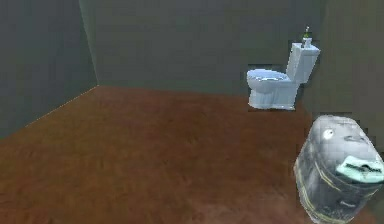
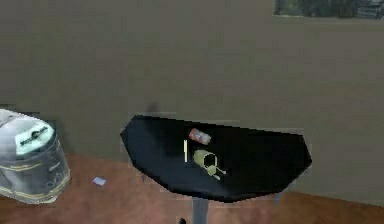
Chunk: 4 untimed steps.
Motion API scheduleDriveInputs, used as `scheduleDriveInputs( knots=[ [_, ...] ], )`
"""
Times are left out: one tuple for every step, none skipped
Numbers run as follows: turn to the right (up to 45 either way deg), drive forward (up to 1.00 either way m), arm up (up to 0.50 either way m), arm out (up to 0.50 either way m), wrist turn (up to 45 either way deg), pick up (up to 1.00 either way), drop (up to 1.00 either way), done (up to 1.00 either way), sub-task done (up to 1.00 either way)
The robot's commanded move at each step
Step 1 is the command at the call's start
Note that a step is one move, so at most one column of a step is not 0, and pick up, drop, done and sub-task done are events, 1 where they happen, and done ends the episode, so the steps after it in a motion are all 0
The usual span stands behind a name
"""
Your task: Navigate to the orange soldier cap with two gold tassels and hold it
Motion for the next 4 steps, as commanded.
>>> scheduleDriveInputs(
  knots=[
    [45.0,0.00,0.00,0.00,0.0,0.00,0.00,0.00,0.00],
    [45.0,0.00,0.00,0.00,0.0,0.00,0.00,0.00,0.00],
    [45.0,0.00,0.00,0.00,0.0,0.00,0.00,0.00,0.00],
    [42.0,0.00,0.00,0.00,0.0,0.00,0.00,0.00,0.00]
  ],
)
